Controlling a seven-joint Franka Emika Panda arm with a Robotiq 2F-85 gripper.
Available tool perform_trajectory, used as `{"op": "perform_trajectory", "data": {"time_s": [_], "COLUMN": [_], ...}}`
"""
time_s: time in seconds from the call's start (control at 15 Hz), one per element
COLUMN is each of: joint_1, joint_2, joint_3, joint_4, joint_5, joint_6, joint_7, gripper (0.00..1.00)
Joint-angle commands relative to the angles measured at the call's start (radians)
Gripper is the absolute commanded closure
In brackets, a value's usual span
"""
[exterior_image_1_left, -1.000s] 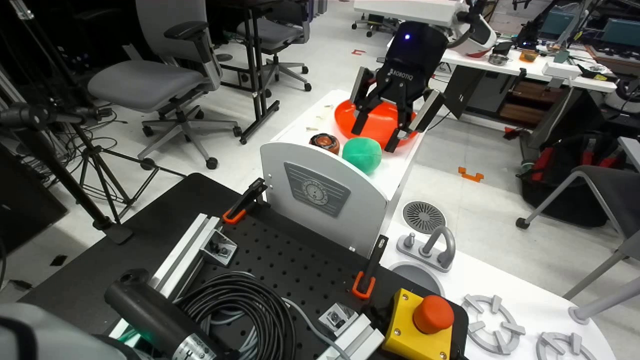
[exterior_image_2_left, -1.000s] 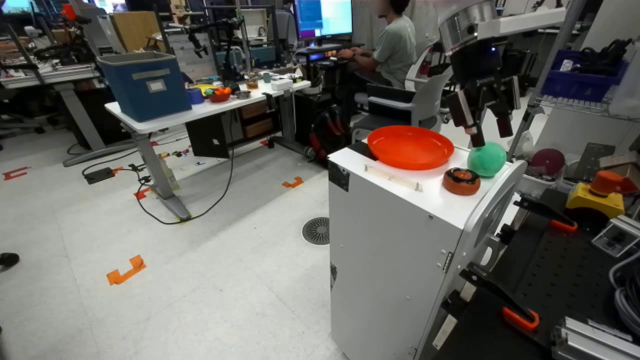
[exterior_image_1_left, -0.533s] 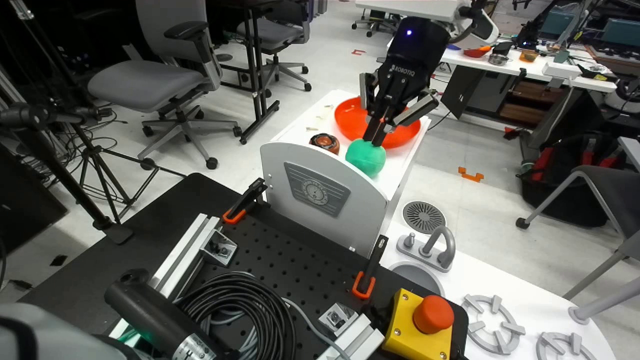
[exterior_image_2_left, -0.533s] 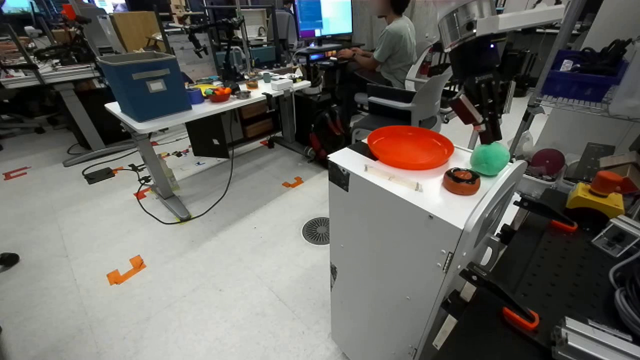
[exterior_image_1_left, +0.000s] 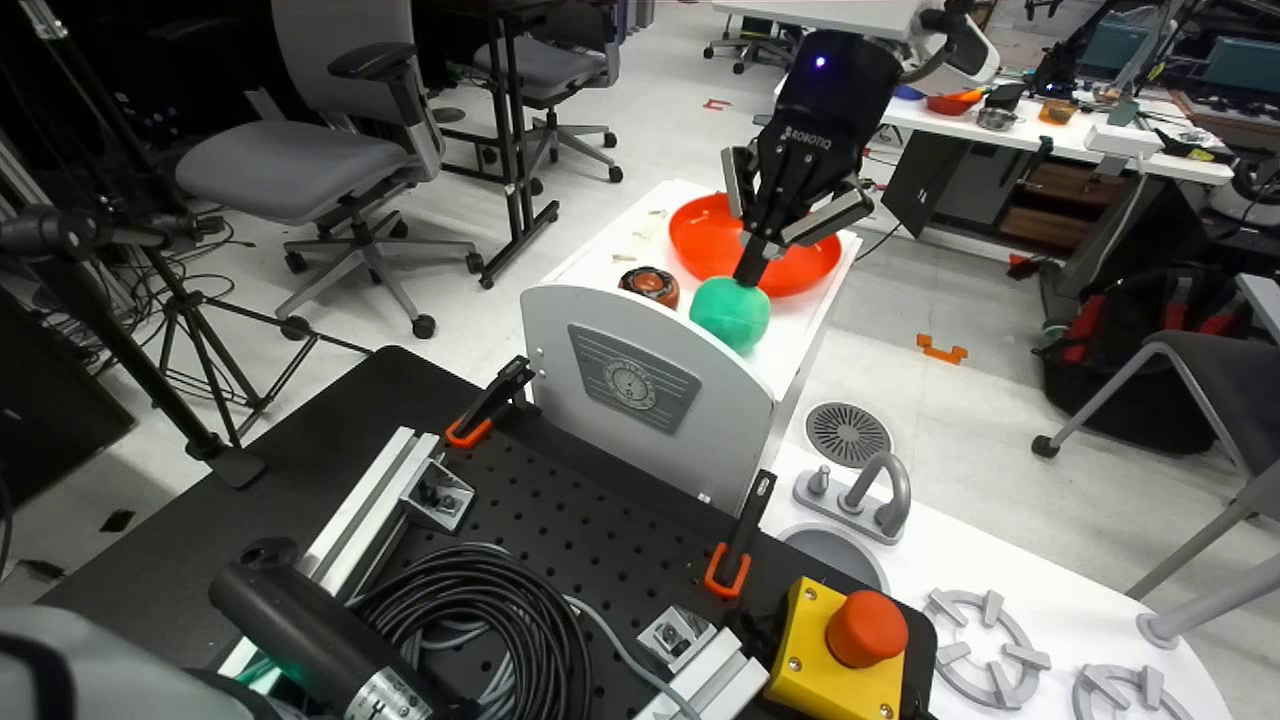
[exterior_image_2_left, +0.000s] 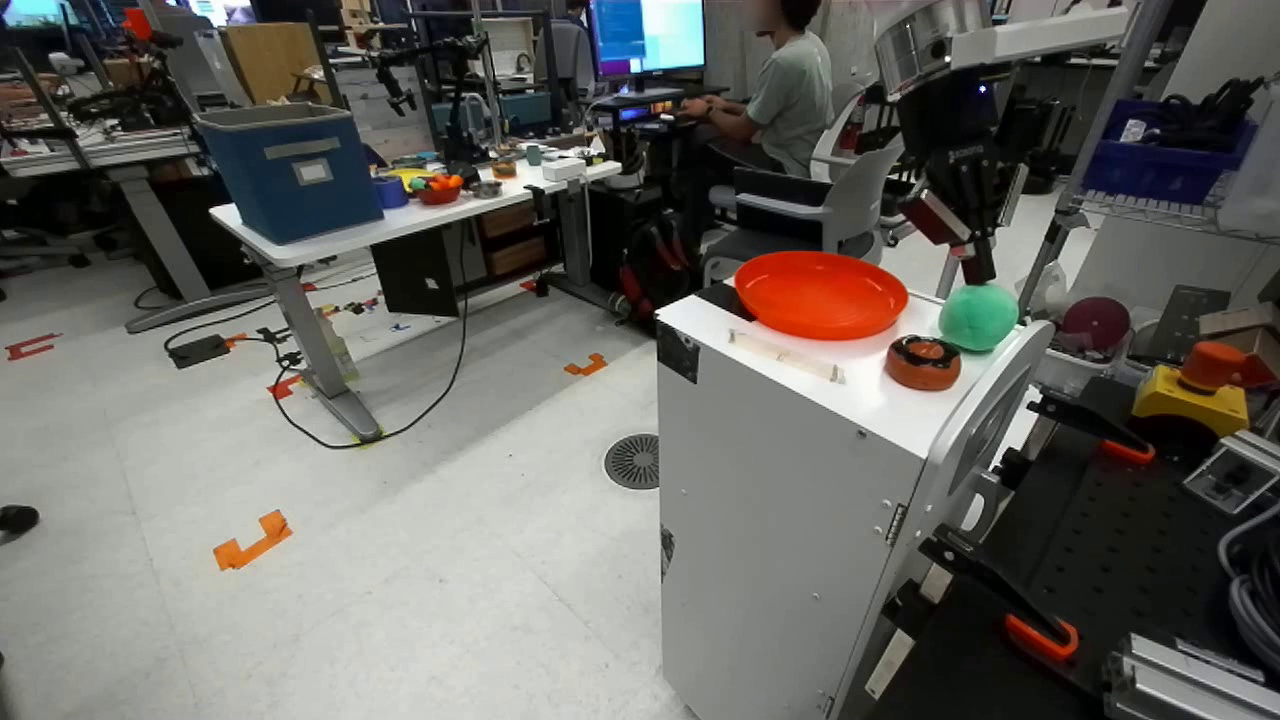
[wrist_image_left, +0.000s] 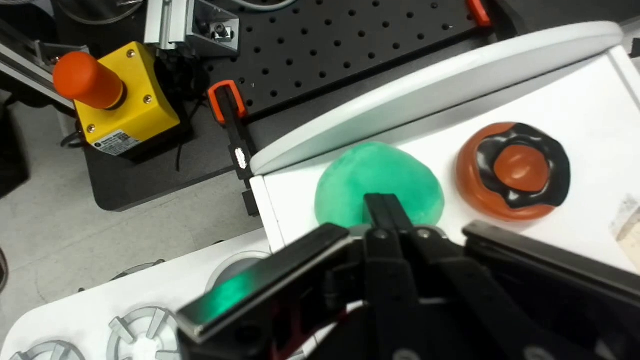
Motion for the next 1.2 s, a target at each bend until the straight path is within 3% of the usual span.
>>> {"op": "perform_trajectory", "data": {"time_s": [0.0, 0.6, 1.13], "joint_1": [-0.004, 0.001, -0.002], "joint_2": [-0.010, -0.016, -0.005], "joint_3": [0.001, 0.004, 0.004], "joint_4": [0.008, 0.010, 0.016], "joint_5": [0.016, 0.010, 0.012], "joint_6": [-0.029, -0.021, -0.021], "joint_7": [-0.008, -0.007, -0.010], "gripper": [0.68, 0.00, 0.00]}}
